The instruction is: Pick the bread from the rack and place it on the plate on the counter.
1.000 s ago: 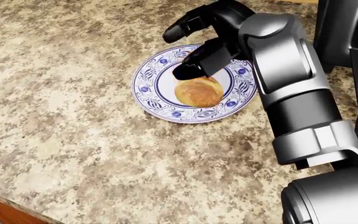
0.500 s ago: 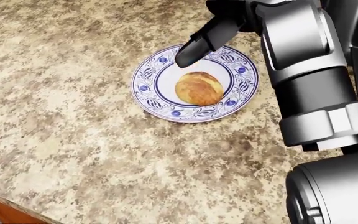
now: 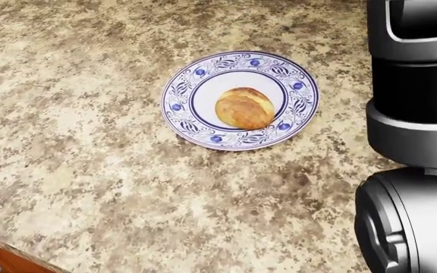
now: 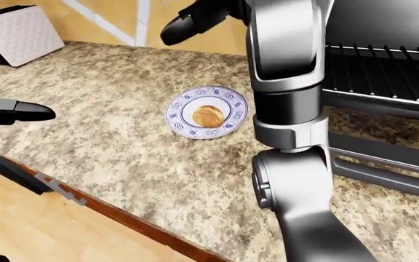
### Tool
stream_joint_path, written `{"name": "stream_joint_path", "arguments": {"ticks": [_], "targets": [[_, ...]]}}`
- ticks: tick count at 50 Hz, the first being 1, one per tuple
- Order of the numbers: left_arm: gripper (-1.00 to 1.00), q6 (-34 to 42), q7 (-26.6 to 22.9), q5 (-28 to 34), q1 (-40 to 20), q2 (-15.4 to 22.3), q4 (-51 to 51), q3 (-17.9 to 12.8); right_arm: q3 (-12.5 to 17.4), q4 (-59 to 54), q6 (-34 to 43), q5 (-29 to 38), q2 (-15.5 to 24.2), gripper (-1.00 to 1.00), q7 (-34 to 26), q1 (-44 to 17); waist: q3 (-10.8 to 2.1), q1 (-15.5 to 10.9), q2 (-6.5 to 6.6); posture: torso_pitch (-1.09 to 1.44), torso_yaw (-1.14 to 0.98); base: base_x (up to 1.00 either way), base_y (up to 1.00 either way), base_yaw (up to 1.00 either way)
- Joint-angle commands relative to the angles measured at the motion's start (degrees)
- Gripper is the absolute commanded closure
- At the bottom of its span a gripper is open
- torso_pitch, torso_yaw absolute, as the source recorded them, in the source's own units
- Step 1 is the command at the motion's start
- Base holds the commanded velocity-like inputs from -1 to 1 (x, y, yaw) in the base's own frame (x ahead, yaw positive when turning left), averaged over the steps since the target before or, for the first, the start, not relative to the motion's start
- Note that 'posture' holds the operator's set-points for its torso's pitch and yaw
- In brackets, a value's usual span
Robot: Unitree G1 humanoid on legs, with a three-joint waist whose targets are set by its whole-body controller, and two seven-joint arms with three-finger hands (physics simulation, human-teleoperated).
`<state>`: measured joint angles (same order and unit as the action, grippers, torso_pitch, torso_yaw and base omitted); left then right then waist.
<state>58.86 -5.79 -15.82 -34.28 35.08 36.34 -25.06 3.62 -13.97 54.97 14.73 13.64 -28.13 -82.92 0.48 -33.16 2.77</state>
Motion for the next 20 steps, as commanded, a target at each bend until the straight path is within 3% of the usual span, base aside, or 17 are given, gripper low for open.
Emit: {"name": "stream_joint_path", "arguments": {"ticks": [1,8,20], "targets": [[-1.00,-1.20,0.34,0.16,-1.51,1.34,1.25,-1.45,0.79,-0.84,-3.84,-0.97,0.24,-1.00,3.71,-1.81,-1.25,-0.06,0.27,0.00,0.49,0.00,0.00,0.00],[-1.00,-0.74,0.69,-0.30,-1.56,1.78,1.59,-1.76,1.48,-0.03,-3.88,-4.45,1.94,-1.00,8.08,-3.38,-1.20,-0.10,0.19,0.00,0.49,0.00,0.00,0.00],[-1.00,-0.04,1.29,-1.36,-0.81,2.45,2.75,-3.32,2.40,20.47,10.44,-7.25,5.60,-1.00,11.62,-2.55,-0.50,-0.46,-0.25,0.00,0.49,0.00,0.00,0.00]]}}
